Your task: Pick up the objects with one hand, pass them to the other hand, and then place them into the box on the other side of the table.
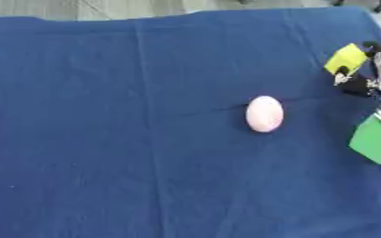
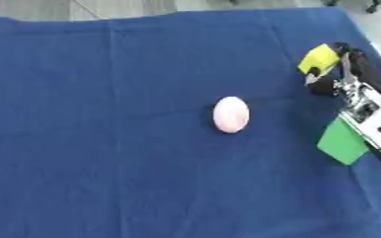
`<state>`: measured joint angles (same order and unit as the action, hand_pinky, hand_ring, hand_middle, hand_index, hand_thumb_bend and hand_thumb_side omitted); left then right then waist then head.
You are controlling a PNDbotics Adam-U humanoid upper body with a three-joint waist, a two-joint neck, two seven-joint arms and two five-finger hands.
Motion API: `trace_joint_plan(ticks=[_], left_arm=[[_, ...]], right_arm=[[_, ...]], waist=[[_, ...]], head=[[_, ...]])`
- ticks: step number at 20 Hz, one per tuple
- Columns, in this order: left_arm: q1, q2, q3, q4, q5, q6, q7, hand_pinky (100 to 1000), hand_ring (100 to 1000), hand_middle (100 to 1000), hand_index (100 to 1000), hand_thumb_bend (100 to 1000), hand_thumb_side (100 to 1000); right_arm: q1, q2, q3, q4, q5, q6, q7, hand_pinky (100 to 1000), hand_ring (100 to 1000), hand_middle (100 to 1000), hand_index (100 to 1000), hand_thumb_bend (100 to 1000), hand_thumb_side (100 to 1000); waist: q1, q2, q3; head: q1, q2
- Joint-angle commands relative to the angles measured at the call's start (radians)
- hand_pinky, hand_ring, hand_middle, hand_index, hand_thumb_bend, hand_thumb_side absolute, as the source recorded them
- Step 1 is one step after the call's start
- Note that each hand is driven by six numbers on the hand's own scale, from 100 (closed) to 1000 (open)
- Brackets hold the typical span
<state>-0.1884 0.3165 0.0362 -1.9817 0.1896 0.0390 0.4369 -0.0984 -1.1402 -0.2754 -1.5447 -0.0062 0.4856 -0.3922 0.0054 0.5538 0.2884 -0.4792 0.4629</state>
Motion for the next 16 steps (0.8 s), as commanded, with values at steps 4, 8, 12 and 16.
trace_joint_plan(ticks=[4,8,12,16], left_arm=[[0.002,0.014,0.011,-0.018,-0.006,-0.003,0.001,779,704,767,881,160,932],[0.002,0.014,0.011,-0.018,-0.008,-0.002,0.0,779,703,767,881,159,932],[0.002,0.014,0.011,-0.018,-0.009,-0.002,-0.001,779,702,766,881,159,932],[0.001,0.016,0.012,-0.018,-0.01,-0.003,0.0,779,701,766,881,160,932]], right_arm=[[-0.009,-0.018,0.003,-0.028,-0.035,-0.005,-0.055,925,838,627,883,100,106],[-0.012,-0.019,0.005,-0.043,-0.077,-0.022,-0.097,921,822,596,839,100,102],[-0.012,-0.023,0.009,-0.055,-0.105,-0.034,-0.119,919,807,561,809,100,100],[-0.014,-0.027,0.006,-0.063,-0.124,-0.042,-0.138,915,794,540,793,100,100]], waist=[[0.002,-0.013,-0.003],[0.002,-0.013,-0.003],[0.001,-0.014,-0.004],[-0.001,-0.017,-0.007]], head=[[-0.005,-0.011],[-0.006,-0.011],[-0.008,-0.008],[-0.008,-0.007]])
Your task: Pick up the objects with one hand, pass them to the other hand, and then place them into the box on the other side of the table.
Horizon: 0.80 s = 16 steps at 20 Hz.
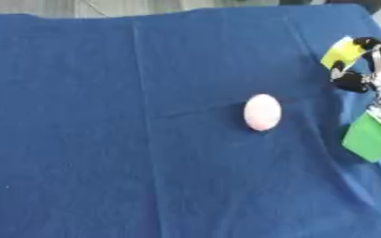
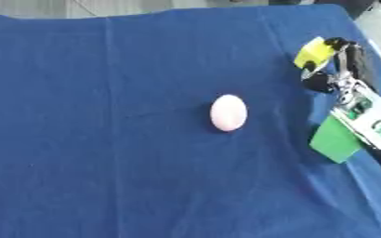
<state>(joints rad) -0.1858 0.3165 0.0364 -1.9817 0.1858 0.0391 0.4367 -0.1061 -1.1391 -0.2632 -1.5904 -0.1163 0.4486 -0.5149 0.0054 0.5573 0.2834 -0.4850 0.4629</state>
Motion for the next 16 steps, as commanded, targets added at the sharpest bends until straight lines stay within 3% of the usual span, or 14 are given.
trace_joint_plan(ticks=[1,16], left_arm=[[-0.001,0.016,0.012,-0.018,-0.006,-0.004,0.0,779,700,765,881,160,931],[-0.003,0.024,0.015,-0.018,-0.006,-0.007,0.003,778,698,764,880,166,925]], right_arm=[[-0.006,-0.029,-0.007,-0.022,-0.02,-0.007,-0.023,912,789,535,790,100,100],[0.012,-0.036,-0.003,-0.161,-0.083,-0.027,-0.136,903,756,496,761,100,100]], waist=[[-0.002,-0.021,-0.002],[-0.015,-0.047,-0.006]], head=[[-0.002,-0.006],[-0.002,0.006]])
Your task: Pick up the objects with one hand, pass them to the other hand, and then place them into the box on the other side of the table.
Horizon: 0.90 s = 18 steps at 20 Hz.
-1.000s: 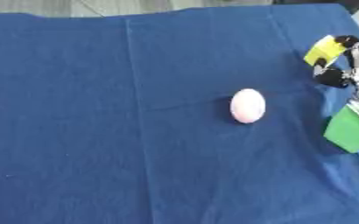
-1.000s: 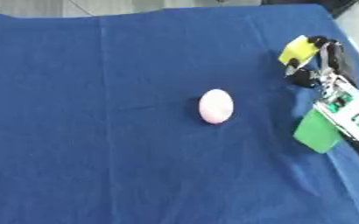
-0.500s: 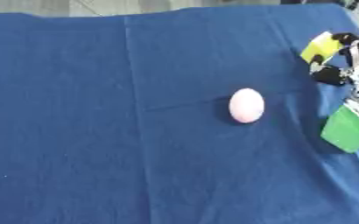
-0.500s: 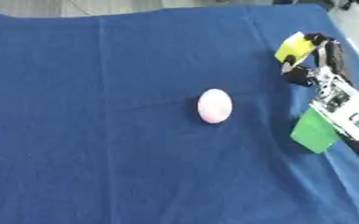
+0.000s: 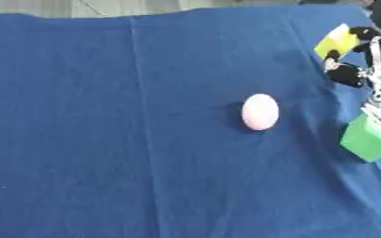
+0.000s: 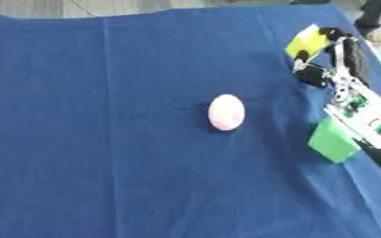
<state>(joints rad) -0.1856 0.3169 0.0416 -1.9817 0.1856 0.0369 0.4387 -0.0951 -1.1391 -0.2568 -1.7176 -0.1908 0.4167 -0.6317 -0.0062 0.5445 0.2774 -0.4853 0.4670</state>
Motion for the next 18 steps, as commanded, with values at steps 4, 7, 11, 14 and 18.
trace_joint_plan(ticks=[4,7,11,14,18], left_arm=[[-0.005,0.028,0.011,-0.018,-0.005,-0.005,0.001,778,698,763,880,168,922],[-0.004,0.033,0.013,-0.018,-0.005,-0.006,0.002,777,698,763,880,169,920],[-0.01,0.052,0.015,-0.018,-0.002,-0.01,0.004,777,699,763,880,173,905],[-0.024,0.074,0.011,-0.018,0.003,-0.014,-0.001,776,699,763,880,175,897],[-0.041,0.102,0.004,-0.018,0.011,-0.013,-0.011,776,700,764,880,179,886]], right_arm=[[0.007,-0.035,-0.001,-0.074,-0.01,0.006,-0.028,903,753,491,757,100,100],[0.006,-0.034,0.016,-0.113,-0.014,0.007,-0.019,901,749,488,754,100,100],[0.0,-0.041,0.053,-0.188,-0.027,0.001,0.014,900,743,485,753,100,100],[-0.011,-0.044,0.083,-0.238,-0.043,0.007,0.043,899,740,484,753,100,100],[-0.041,-0.044,0.125,-0.277,-0.069,0.013,0.084,896,730,480,751,100,100]], waist=[[-0.006,-0.044,-0.004],[-0.005,-0.055,-0.013],[0.006,-0.081,-0.036],[0.011,-0.104,-0.053],[0.014,-0.136,-0.076]], head=[[0.0,0.004],[0.007,0.013],[0.025,0.035],[0.038,0.05],[0.072,0.073]])
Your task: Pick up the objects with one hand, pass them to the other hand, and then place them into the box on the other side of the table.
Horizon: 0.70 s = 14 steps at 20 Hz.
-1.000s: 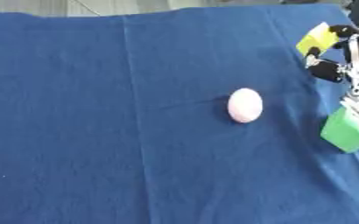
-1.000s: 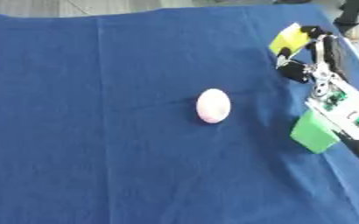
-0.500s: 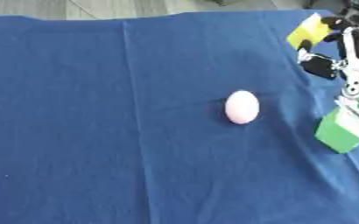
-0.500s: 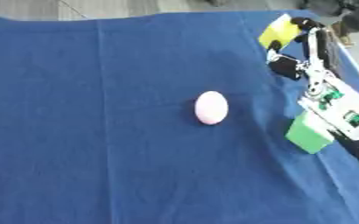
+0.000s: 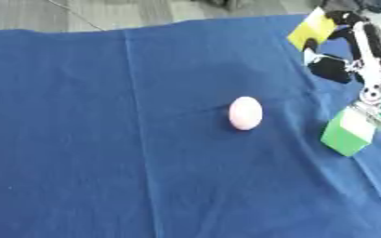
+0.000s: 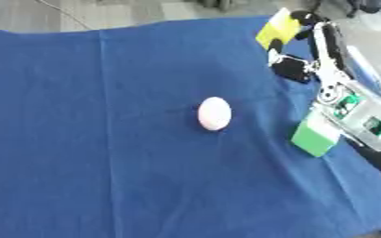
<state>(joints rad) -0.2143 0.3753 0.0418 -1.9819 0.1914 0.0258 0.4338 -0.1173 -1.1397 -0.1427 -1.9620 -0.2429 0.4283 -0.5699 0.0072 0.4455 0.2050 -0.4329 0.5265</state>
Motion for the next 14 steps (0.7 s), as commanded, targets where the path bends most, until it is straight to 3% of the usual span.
trace_joint_plan(ticks=[1,7,8,9,14], left_arm=[[-0.016,0.051,0.002,-0.018,0.007,-0.001,-0.008,776,701,764,880,180,884],[-0.049,0.092,-0.009,-0.018,0.023,0.01,-0.018,775,703,764,881,193,867],[-0.057,0.098,-0.013,-0.018,0.027,0.014,-0.021,775,703,764,882,238,857],[-0.064,0.105,-0.016,-0.018,0.032,0.019,-0.024,775,703,764,882,194,863],[-0.105,0.145,-0.037,-0.018,0.04,0.047,-0.042,772,705,765,887,200,839]], right_arm=[[-0.031,-0.043,0.022,-0.036,-0.026,0.0,0.035,896,730,480,751,100,100],[-0.101,-0.031,0.088,-0.038,-0.048,-0.048,0.118,893,716,474,746,100,100],[-0.114,-0.025,0.1,-0.038,-0.053,-0.056,0.136,890,710,472,745,100,100],[-0.126,-0.019,0.111,-0.038,-0.059,-0.062,0.153,890,709,471,744,100,100],[-0.19,0.045,0.174,-0.038,-0.086,-0.094,0.246,884,701,469,743,100,160]], waist=[[0.001,-0.047,-0.01],[-0.006,-0.097,-0.039],[-0.007,-0.105,-0.044],[-0.007,-0.112,-0.049],[-0.007,-0.147,-0.073]], head=[[0.03,0.02],[0.101,0.044],[0.112,0.05],[0.121,0.056],[0.163,0.094]])
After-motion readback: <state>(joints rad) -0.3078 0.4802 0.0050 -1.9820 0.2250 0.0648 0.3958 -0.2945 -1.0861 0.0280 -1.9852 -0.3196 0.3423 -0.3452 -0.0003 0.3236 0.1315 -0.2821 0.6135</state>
